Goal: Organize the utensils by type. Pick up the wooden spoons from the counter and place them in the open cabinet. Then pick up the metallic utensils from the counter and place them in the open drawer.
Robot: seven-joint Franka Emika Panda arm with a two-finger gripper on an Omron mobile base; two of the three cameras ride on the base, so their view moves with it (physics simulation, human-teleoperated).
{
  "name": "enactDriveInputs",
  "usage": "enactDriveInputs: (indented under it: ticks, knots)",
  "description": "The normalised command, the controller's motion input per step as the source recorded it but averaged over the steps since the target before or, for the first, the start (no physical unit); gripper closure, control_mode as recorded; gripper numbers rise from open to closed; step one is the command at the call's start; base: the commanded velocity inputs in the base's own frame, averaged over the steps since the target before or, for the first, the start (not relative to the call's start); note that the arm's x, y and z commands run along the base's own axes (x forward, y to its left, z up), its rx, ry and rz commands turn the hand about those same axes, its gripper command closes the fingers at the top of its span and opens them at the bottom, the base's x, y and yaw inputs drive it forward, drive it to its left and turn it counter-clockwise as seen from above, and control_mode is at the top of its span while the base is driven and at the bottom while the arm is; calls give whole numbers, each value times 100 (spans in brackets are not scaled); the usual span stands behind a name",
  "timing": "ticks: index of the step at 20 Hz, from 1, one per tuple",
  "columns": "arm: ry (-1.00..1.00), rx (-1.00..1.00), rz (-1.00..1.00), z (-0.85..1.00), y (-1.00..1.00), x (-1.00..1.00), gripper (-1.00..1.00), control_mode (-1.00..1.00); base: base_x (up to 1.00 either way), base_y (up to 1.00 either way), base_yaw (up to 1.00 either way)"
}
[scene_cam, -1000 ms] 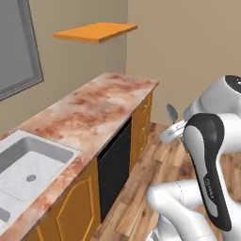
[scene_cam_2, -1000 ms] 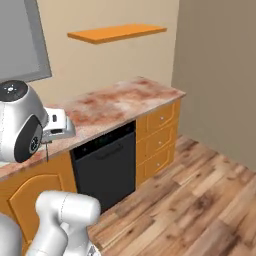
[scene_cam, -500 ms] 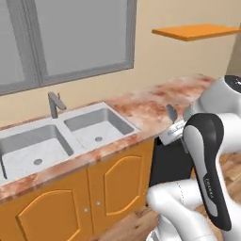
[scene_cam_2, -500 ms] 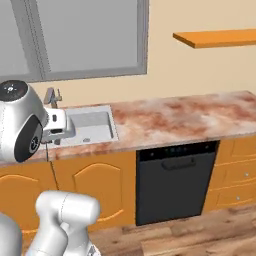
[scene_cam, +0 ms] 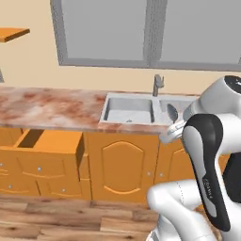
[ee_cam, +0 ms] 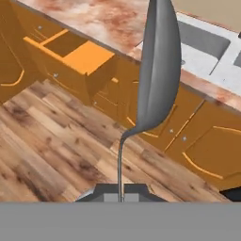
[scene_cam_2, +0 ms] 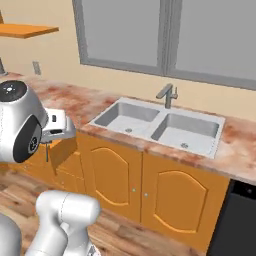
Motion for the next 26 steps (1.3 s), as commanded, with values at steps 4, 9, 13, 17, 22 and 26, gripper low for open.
enactDriveInputs:
  ticks: [4, 9, 13, 17, 22, 26]
  knots:
    - [0, 0, 0, 0, 0, 0, 100, 100, -13, 14, 82]
    - [0, 0, 0, 0, 0, 0, 100, 100, 42, 54, 26]
    - [0, 0, 0, 0, 0, 0, 100, 100, 26, 5, 74]
    - [0, 0, 0, 0, 0, 0, 100, 100, 0, -17, 88]
    - [0, 0, 0, 0, 0, 0, 100, 100, 0, -74, 58]
    - [0, 0, 0, 0, 0, 0, 100, 100, 0, -96, 37]
